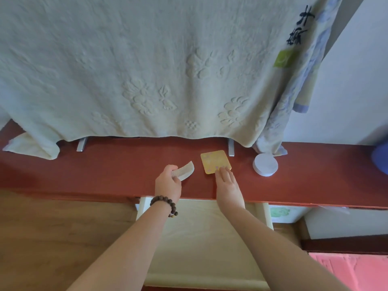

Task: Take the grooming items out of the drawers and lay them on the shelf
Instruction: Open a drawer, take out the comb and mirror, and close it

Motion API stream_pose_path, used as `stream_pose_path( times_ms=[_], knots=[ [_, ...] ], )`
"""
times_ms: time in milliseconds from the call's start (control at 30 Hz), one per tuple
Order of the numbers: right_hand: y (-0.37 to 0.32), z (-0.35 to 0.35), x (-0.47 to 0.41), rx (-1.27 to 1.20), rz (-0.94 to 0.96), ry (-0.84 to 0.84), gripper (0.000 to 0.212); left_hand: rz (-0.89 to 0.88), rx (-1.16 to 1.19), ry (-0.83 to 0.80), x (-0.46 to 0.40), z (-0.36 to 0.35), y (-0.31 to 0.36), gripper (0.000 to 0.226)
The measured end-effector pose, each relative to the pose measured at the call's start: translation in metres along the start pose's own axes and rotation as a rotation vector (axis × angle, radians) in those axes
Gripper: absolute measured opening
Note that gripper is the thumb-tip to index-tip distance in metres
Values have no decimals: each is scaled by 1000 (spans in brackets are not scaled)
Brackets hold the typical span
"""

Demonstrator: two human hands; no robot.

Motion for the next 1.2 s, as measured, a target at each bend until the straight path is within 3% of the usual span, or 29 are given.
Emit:
stream_pose_path(
  times_ms=[200,500,600,700,833,933,1200],
  knots=[
    [3,-6,-4,8,17,-21,54,-24,-12,-39,-7,-6,0,46],
    [5,-17,-5,5,-7,-28,54,-106,-222,-104,-1,-11,-4,54],
    [4,-17,-5,24,-8,-83,54,-129,-398,-122,1,-13,-9,55],
    [5,-14,-4,45,12,-88,51,-242,-591,-144,1,-15,-7,54],
    [9,-12,0,103,26,-101,50,-513,-809,-299,3,-24,-8,56],
    [12,-16,5,99,6,-151,53,-488,-883,-384,5,-28,-16,65],
    [-2,-23,-1,154,-64,-158,55,-407,-889,-252,10,-51,8,61]
  ],
)
Point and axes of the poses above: each hand's wrist, its own x-axis away from the middle knuckle, its own z-axis out of the back of the hand, y = z × x, the point moved 6 cm from there along -x, towards the middle knuckle, and after that the axes turned 7 degrees about -y, right-handed, at the moved point
